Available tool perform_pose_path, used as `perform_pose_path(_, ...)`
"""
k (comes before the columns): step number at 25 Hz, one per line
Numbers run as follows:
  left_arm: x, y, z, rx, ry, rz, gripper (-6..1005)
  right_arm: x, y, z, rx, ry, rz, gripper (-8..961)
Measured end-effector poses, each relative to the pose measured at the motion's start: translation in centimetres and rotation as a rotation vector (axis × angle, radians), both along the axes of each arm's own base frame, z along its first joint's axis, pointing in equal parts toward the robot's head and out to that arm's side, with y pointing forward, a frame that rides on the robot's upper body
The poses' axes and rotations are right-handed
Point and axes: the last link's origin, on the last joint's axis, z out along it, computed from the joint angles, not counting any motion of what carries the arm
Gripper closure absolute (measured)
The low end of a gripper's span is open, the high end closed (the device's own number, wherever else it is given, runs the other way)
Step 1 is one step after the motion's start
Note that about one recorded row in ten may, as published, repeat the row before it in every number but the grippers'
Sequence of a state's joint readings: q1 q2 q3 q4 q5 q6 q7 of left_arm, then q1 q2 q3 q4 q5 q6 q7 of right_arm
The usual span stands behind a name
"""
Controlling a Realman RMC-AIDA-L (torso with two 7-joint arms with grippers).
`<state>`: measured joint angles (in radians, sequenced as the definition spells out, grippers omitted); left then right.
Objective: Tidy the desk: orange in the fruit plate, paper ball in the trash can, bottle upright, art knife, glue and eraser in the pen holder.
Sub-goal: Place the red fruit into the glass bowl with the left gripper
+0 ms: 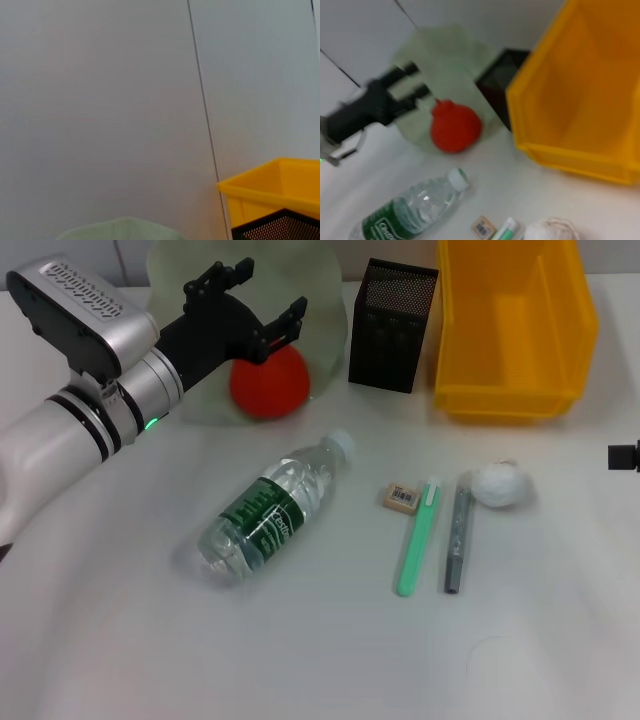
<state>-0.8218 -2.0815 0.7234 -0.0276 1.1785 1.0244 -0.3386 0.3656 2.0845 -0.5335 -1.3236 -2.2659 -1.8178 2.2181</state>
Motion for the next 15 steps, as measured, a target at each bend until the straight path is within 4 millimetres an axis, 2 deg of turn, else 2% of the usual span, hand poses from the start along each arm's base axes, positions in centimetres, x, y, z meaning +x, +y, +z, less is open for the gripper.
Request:
perform_pose_path(6, 0.0, -0.3, -0.3, -0.012, -0.013, 0.001, 222, 0.4, 0.0, -0.7, -0.012, 0.007, 0.024, 233)
perform_pose_path(15, -0.4, -1.1, -0.9, -0.043, -0.007, 0.007, 231, 0.8, -0.6, -2.3, -0.01, 0.113, 0.123, 233)
